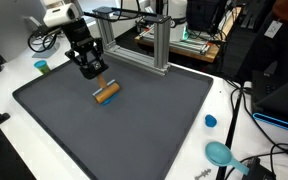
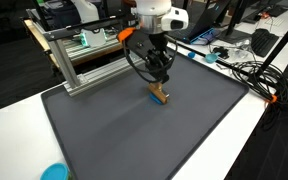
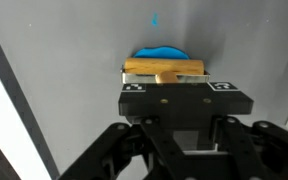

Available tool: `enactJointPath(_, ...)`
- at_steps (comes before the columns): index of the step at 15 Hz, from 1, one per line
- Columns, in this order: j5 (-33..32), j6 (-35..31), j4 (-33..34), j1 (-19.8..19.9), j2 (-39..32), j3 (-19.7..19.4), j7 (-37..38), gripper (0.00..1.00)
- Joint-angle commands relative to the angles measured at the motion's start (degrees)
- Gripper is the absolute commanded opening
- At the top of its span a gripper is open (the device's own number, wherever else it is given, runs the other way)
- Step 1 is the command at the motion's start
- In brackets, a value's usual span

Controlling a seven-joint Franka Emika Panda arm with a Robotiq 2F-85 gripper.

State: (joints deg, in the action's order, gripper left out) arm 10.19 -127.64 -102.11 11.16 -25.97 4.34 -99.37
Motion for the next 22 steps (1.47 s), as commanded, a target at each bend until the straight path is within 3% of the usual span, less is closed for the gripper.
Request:
enactJointPath(1, 3.6, -3.7, -2.0, 0.4, -3.5, 1.9, -4.2, 0.22)
enactJointPath(22, 7.0, 0.7, -1.1, 0.0, -5.5, 2.9, -10.6, 0.22)
